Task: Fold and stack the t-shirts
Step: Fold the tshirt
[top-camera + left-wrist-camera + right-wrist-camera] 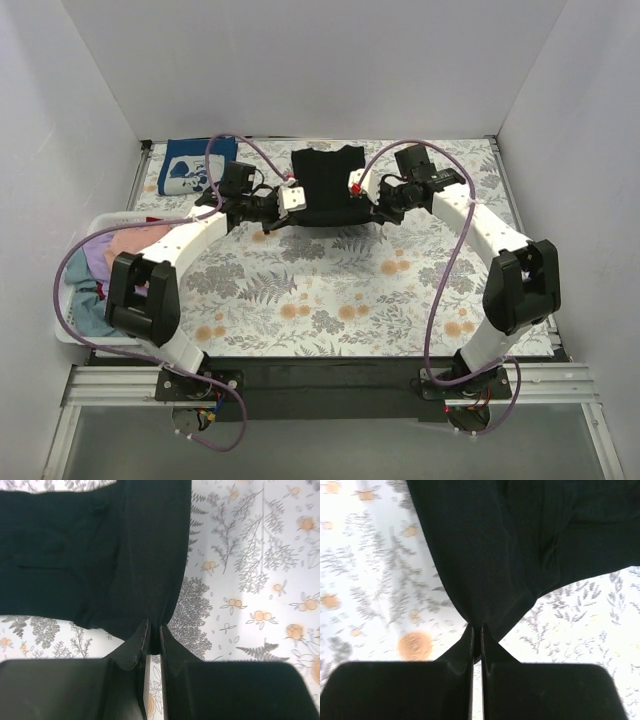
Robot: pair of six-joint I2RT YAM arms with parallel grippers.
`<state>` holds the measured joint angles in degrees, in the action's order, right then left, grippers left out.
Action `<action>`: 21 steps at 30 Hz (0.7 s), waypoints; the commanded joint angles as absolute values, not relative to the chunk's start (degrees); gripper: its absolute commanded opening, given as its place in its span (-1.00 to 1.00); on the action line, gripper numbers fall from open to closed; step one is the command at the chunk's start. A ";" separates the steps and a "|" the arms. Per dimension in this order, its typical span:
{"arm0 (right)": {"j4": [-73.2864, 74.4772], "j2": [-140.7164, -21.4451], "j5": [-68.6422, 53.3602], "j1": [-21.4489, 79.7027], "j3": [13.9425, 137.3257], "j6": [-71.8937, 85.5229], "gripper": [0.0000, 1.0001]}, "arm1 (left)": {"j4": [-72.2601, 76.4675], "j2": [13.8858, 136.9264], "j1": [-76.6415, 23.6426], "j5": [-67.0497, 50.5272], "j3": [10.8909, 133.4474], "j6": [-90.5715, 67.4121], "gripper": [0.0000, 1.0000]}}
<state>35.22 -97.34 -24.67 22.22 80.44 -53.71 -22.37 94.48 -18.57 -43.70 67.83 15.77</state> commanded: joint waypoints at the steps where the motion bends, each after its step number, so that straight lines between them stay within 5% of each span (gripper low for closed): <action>1: 44.73 -90.73 -26.01 22.76 79.46 -52.30 -0.97 | -28.37 86.85 -18.72 -45.61 65.66 14.24 -1.00; 10: 60.28 -70.95 -29.27 31.81 70.22 -51.16 -0.97 | -45.86 64.00 -21.09 -53.25 59.24 10.03 -1.00; 21: 62.49 -80.94 -29.97 31.56 78.92 -53.61 -0.97 | -41.76 66.09 -20.04 -46.93 60.21 6.33 -1.00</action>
<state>59.07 -78.50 -30.61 32.45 75.64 -52.47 -43.22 64.27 -21.34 -49.32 59.53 7.31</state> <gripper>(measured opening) 0.040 0.059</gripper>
